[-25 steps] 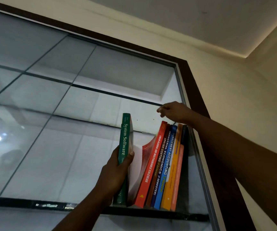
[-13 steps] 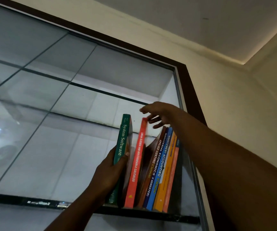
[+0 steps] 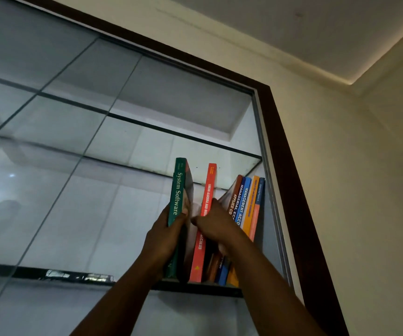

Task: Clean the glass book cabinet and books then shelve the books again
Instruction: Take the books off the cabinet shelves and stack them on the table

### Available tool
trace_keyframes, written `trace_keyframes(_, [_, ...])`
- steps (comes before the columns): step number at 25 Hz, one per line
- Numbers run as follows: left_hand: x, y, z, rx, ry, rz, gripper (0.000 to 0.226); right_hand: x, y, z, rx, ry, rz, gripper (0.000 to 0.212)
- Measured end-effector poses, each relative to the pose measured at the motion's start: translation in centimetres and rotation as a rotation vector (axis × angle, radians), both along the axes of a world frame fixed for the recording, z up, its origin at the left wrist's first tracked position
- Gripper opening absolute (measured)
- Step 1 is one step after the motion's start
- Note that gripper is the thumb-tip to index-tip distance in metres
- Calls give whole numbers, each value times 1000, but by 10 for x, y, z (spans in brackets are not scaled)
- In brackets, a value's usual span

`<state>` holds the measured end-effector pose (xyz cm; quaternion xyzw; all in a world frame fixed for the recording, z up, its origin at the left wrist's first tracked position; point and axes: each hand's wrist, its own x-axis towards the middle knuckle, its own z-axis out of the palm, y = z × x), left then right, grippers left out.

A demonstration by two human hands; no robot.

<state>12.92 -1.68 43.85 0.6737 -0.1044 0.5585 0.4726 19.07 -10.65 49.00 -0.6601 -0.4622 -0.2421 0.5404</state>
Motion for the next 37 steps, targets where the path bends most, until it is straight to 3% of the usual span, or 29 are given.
trace_keyframes(2, [-4, -3, 0, 17, -21, 62, 48, 0, 7, 5, -31, -66, -212, 79])
trace_keyframes(4, [-9, -7, 0, 61, -21, 130, 52, -6, 10, 5, -64, -54, -318, 77])
trace_keyframes(8, [-16, -10, 0, 146, 45, 301, 67, -18, -7, -8, -11, -4, -259, 61])
trace_keyframes(11, [-27, -17, -1, 140, 127, 358, 64, -30, -26, -18, 67, -93, -316, 46])
trace_keyframes(14, [-51, -34, -7, 97, 58, 443, 55, -56, -51, -23, 117, -160, -300, 43])
trace_keyframes(18, [-108, -61, -15, 154, -28, 466, 53, -98, -103, -29, 165, -240, -237, 38])
trace_keyframes(24, [-226, -127, -45, 247, -28, 583, 51, -173, -189, -68, 265, -126, 2, 31])
trace_keyframes(28, [-308, -159, -129, 228, 151, 696, 52, -215, -212, -148, 163, 26, 143, 29])
trace_keyframes(37, [-541, -168, -348, -273, 611, 889, 48, -380, -141, -374, -505, 160, 341, 40])
